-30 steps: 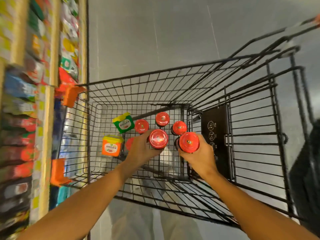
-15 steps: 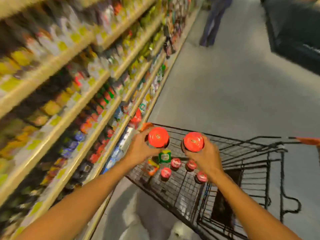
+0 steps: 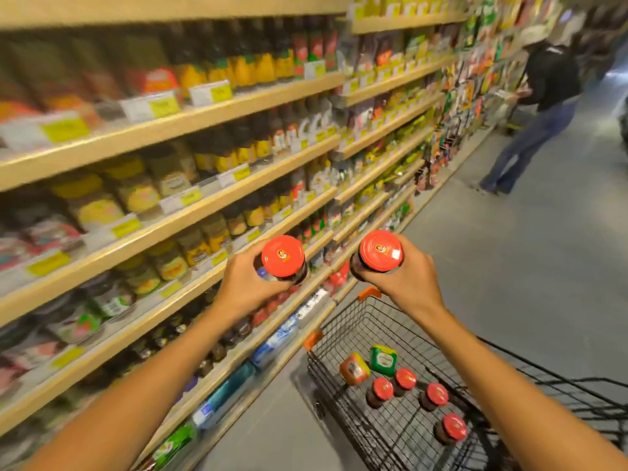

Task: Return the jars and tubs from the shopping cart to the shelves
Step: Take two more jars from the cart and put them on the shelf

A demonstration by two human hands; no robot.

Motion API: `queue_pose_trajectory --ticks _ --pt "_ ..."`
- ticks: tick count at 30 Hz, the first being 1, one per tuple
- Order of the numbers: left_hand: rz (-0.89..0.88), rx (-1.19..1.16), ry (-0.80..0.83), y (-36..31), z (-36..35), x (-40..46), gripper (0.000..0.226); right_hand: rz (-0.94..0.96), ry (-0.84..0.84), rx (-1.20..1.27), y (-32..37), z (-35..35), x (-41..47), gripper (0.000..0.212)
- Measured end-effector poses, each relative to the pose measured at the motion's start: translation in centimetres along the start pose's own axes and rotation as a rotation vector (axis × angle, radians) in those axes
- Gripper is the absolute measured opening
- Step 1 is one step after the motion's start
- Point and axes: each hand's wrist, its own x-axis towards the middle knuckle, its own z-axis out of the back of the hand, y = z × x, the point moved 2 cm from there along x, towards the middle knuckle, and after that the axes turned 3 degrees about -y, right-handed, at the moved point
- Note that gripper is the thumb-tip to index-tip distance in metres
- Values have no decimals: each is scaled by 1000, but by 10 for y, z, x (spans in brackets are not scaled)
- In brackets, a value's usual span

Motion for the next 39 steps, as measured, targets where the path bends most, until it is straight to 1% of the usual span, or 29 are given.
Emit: queue_pose_trajectory --ticks 5,8,10,13,16,20,23,26,29,33,36,39 --pt "-18 57 -177 3 106 -36 77 108 75 77 78 -60 -10 70" --pt "31 63 -278 11 160 -63 75 158 128 130 122 -98 -21 66" --pt "51 108 -345 10 192 -82 76 198 180 156 149 -121 -30 66" --pt "103 183 -416 10 237 -117 70 278 287 183 188 -151 -45 65" --pt "162 244 -505 11 269 -158 73 349 349 221 221 -174 -61 66" --pt "273 347 -652 9 293 -207 66 447 462 292 254 -201 -84 68" --pt "317 411 -727 -3 305 -244 69 531 542 329 278 -215 -101 69" --pt "356 496 -801 -23 312 -280 71 588 655 407 296 -227 -119 67" --pt "422 561 -883 -43 314 -316 73 658 761 463 311 -239 -140 69" --pt "502 599 -994 -61 313 -367 76 736 907 516 332 -251 -177 69" --pt "569 641 -1051 -71 313 -404 76 777 991 560 346 -256 -209 68" --pt "598 625 -1134 -77 314 -442 74 821 1060 583 360 -261 -242 72"
